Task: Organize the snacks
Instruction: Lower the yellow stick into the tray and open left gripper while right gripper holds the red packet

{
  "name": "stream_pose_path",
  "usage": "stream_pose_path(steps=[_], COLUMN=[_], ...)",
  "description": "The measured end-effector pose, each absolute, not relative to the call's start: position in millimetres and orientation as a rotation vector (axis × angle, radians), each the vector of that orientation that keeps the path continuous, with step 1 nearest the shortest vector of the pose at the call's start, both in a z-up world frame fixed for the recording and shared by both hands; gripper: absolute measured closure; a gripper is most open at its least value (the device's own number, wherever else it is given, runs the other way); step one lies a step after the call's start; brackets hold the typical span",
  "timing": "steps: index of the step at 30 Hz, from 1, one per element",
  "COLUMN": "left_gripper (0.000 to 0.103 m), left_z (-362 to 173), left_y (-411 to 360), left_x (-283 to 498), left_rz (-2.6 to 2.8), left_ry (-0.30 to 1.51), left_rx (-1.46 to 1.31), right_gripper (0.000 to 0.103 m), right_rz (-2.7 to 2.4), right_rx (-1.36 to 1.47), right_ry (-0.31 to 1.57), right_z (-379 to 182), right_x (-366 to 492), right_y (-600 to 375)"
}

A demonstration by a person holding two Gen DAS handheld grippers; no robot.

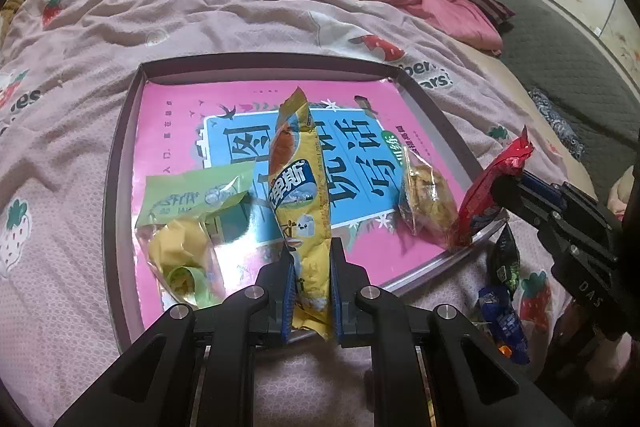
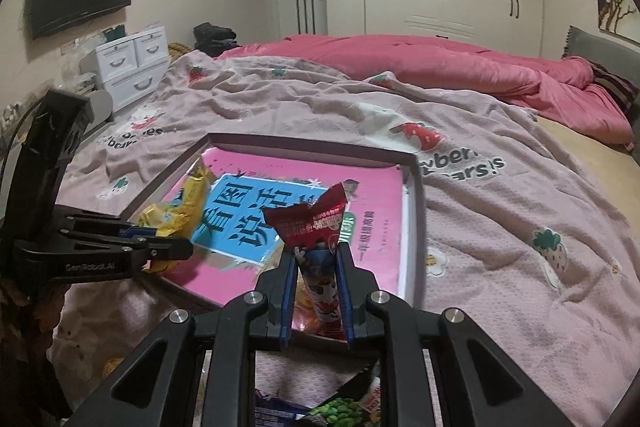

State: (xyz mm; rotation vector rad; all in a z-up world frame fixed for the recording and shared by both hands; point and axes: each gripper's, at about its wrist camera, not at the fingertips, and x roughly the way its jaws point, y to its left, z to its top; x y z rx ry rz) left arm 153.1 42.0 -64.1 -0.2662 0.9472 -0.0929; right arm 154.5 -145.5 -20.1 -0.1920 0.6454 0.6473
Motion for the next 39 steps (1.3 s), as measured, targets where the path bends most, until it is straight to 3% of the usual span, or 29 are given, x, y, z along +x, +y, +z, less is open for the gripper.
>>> stream_pose_path(steps=[18,31,39], left_gripper=[0.087,0.086,0.074], left_z=[-67.6,-65.8,-65.4], left_y=[40.3,43.1,52.9], left_x=[151.7,150.2,150.1], left_rz=[-0.118,-0.104,-0.070], left_ry=[0.965,0.965,0.962], left_rx=[-0.281,-0.291,-0.312], right_gripper=[0.080,0.072,0.066], right_rz=[0.708,0.714,0.716], right_rx=[-0.187,-0.171,-0.154], right_ry=[0.686,0.728,0.741], right_z=[-31.1,-36.4,-36.6], right_x=[152.3,154.6,156.1], right_y=[-133.9,-132.1,-133.8])
